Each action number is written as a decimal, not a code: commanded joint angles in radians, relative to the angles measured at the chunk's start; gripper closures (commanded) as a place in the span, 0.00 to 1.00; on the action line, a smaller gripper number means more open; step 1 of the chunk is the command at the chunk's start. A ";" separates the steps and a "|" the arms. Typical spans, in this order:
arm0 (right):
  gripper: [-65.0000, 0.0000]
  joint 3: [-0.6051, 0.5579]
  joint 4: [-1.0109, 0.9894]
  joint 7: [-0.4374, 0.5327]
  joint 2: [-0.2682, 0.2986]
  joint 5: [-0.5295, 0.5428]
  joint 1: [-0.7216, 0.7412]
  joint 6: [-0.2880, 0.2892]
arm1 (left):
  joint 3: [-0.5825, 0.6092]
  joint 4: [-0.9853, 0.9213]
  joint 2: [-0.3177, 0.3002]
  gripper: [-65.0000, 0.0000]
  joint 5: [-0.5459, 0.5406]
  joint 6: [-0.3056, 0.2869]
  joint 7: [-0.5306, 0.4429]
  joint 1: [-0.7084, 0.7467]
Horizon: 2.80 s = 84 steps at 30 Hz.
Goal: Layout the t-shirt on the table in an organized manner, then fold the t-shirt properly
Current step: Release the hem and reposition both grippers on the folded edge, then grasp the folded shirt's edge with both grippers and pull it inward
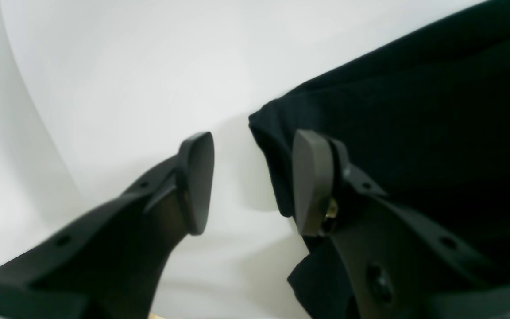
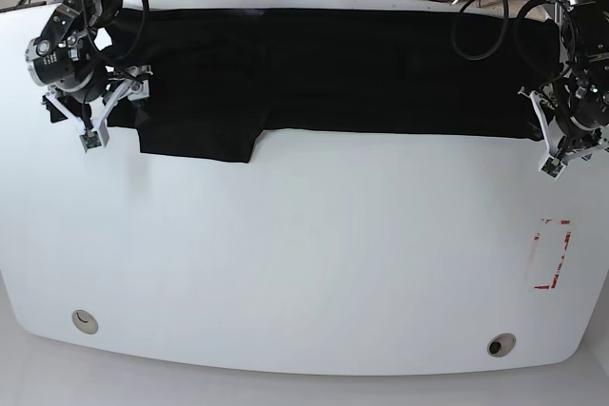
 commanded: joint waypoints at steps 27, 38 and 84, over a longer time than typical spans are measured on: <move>0.08 0.016 -0.236 0.039 0.000 0.144 0.235 -0.001 | -0.004 0.017 -0.012 0.59 -0.002 0.002 -0.011 -0.043; 0.08 -0.040 -0.540 0.269 0.015 0.084 0.258 -0.001 | -0.004 0.017 -0.012 0.59 -0.002 0.002 -0.011 -0.043; 1.00 -0.243 -0.330 0.076 -0.002 0.366 0.230 -0.001 | 0.011 0.009 0.011 0.59 -0.006 0.002 -0.012 -0.043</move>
